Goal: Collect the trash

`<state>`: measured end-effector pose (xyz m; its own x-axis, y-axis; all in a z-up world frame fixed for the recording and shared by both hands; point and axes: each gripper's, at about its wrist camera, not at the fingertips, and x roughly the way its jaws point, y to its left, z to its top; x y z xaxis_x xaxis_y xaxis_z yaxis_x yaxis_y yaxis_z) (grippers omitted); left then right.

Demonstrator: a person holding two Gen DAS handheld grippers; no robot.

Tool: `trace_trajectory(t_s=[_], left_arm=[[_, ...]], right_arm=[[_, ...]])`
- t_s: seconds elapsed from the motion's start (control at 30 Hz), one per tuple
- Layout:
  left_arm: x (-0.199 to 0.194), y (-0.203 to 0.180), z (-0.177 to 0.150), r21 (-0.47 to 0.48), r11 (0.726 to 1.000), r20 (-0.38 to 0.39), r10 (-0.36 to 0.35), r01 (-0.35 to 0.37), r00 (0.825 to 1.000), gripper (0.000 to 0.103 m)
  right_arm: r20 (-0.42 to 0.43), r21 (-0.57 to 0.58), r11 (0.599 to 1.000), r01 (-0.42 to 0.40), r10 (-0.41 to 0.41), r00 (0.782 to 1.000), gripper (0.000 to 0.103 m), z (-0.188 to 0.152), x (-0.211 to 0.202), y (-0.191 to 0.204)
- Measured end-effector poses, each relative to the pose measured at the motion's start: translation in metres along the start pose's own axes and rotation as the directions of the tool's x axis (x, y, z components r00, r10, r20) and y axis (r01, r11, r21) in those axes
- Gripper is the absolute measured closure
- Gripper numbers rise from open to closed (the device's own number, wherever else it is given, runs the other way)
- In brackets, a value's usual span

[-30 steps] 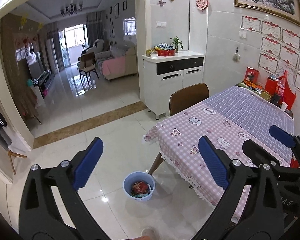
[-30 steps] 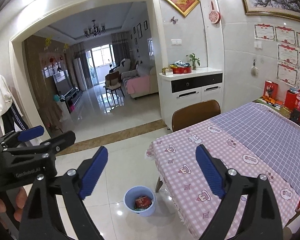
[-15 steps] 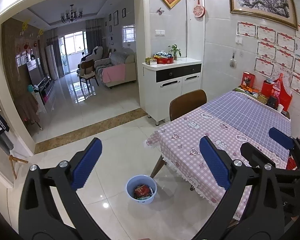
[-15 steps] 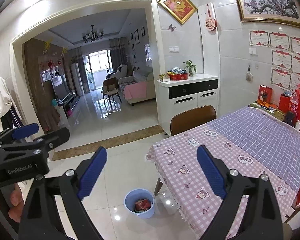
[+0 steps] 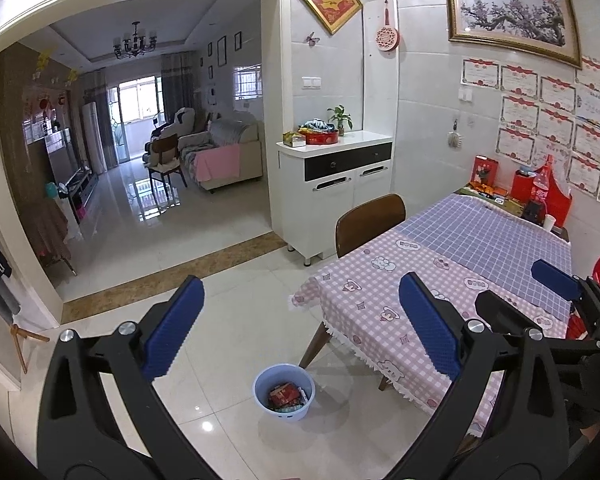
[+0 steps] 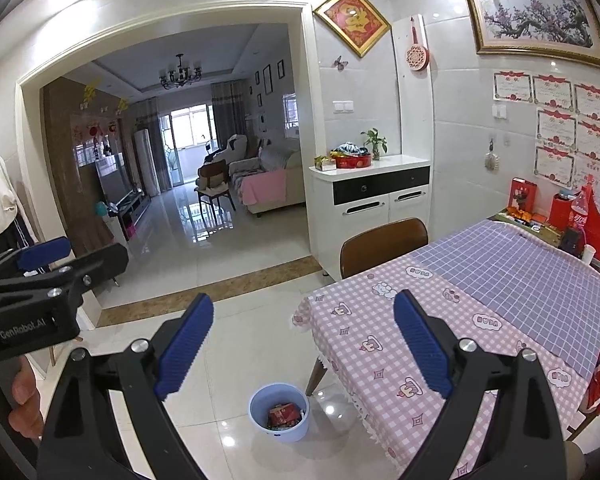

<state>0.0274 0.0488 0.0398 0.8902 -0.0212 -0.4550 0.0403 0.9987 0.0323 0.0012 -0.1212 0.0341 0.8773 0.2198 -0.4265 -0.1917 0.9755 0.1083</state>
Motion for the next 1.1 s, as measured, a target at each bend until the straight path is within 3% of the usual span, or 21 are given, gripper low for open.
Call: trace_trajectory(t_s=[0.37,1.1], left_arm=[[-0.0009,0.0027,-0.0014,0.002,0.999,-0.006,-0.040,0.040,0.999,0.007],[0.0003,0.0066,-0.0015,-0.010,0.999,-0.023,-0.047,0.047,0.999,0.007]], right_arm=[[-0.006,0.005,1.000,0.021,-0.021,1.000,0.013,-0.0035,-0.0039,0.0051],[-0.026,0.007,1.000,0.015,-0.015,1.000,0.013,-0.0013,0.0015,0.0037]])
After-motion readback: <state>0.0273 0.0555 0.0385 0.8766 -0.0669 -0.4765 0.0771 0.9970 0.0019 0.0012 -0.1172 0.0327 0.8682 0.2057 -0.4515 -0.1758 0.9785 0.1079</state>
